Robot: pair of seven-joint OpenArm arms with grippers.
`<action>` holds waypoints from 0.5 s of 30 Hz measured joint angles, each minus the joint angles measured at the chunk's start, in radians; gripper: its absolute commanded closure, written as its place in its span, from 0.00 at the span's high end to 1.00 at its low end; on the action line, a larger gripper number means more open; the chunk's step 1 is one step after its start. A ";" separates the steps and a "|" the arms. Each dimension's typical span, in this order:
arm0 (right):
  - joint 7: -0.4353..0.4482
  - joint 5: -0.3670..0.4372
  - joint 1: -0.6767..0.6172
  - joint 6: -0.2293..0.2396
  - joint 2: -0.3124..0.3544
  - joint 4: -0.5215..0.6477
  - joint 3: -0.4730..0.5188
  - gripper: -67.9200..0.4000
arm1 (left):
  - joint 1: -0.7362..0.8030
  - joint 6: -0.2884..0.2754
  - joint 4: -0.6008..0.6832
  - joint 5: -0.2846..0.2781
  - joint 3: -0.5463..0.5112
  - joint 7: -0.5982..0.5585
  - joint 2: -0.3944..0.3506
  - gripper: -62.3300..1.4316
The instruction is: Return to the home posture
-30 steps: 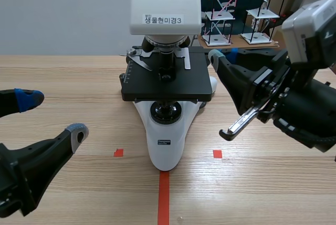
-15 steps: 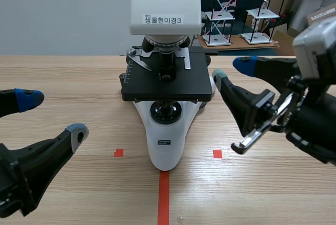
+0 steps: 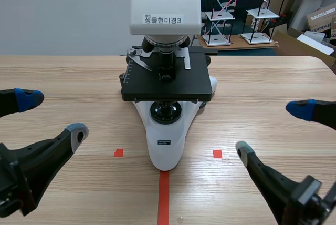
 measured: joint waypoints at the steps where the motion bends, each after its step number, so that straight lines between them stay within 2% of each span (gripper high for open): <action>1: 0.015 0.005 -0.026 0.002 0.009 0.000 0.014 0.99 | 0.000 0.000 0.000 0.000 0.000 0.000 0.000 0.93; 8: 0.138 0.021 -0.154 0.002 0.018 0.000 0.126 0.99 | 0.000 0.000 0.000 0.000 0.000 0.000 0.000 0.93; 15: 0.157 0.061 -0.172 0.003 0.018 0.000 0.184 0.99 | 0.000 0.000 0.000 0.000 0.000 0.000 0.000 0.93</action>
